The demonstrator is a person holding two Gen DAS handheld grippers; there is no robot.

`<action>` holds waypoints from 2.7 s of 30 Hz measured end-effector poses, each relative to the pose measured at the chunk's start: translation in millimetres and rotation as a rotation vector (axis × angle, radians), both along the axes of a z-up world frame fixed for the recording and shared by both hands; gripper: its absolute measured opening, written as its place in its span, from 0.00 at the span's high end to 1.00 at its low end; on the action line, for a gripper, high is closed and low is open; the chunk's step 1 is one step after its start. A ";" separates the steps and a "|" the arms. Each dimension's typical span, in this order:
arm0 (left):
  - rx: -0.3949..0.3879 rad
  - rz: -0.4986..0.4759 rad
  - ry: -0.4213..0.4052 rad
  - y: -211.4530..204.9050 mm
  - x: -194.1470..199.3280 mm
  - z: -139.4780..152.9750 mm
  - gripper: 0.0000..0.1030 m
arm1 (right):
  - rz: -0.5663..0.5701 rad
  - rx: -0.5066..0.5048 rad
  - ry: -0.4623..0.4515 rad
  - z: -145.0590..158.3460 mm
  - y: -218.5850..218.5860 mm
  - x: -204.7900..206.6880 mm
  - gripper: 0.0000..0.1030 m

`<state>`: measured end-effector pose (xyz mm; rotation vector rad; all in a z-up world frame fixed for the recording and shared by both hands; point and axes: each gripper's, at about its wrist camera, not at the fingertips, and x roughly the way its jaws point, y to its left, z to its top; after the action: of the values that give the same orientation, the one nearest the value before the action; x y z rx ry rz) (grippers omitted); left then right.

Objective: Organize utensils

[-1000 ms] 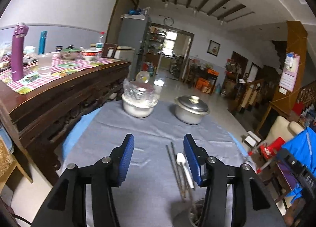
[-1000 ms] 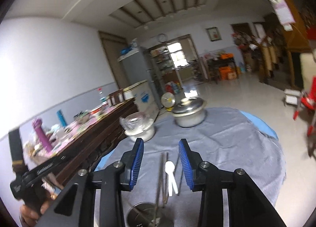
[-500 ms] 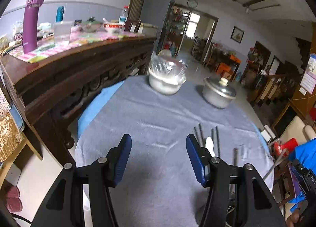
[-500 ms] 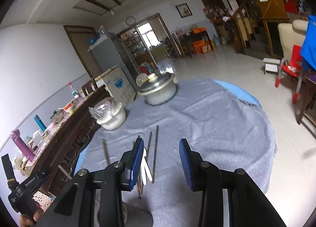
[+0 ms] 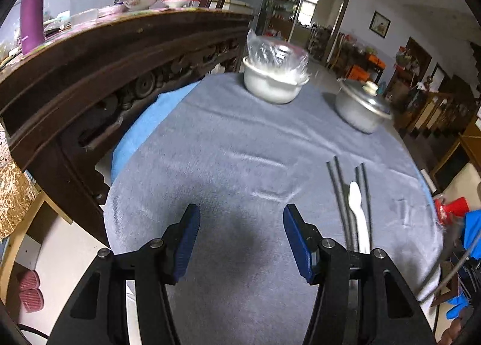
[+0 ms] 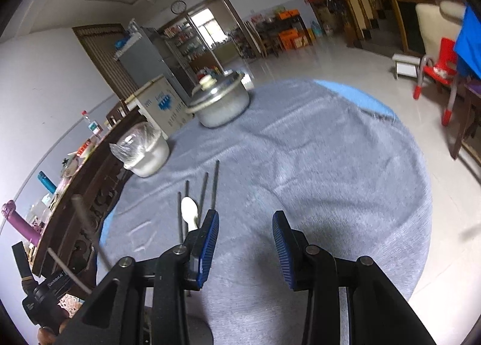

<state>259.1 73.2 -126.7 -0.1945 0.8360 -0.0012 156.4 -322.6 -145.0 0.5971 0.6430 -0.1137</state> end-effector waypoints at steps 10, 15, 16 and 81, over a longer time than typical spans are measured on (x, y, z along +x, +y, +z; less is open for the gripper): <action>0.073 -0.039 0.057 -19.7 56.0 -16.7 0.43 | 0.025 0.046 0.088 -25.9 -15.8 60.8 0.61; 0.110 -0.081 0.061 -41.8 86.7 -17.3 0.43 | 0.065 0.038 0.127 -30.9 -13.2 106.4 0.61; 0.119 -0.091 0.065 -47.5 93.3 -18.2 0.43 | 0.076 0.039 0.129 -31.7 -11.8 116.7 0.61; 0.037 -0.366 0.371 -179.0 229.7 -91.6 0.81 | 0.261 -0.312 0.534 -80.8 43.7 316.7 0.88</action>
<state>488.8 -105.7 -218.4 -0.0025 1.2317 -0.2999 473.0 -278.9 -225.7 0.1707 1.1894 -0.1265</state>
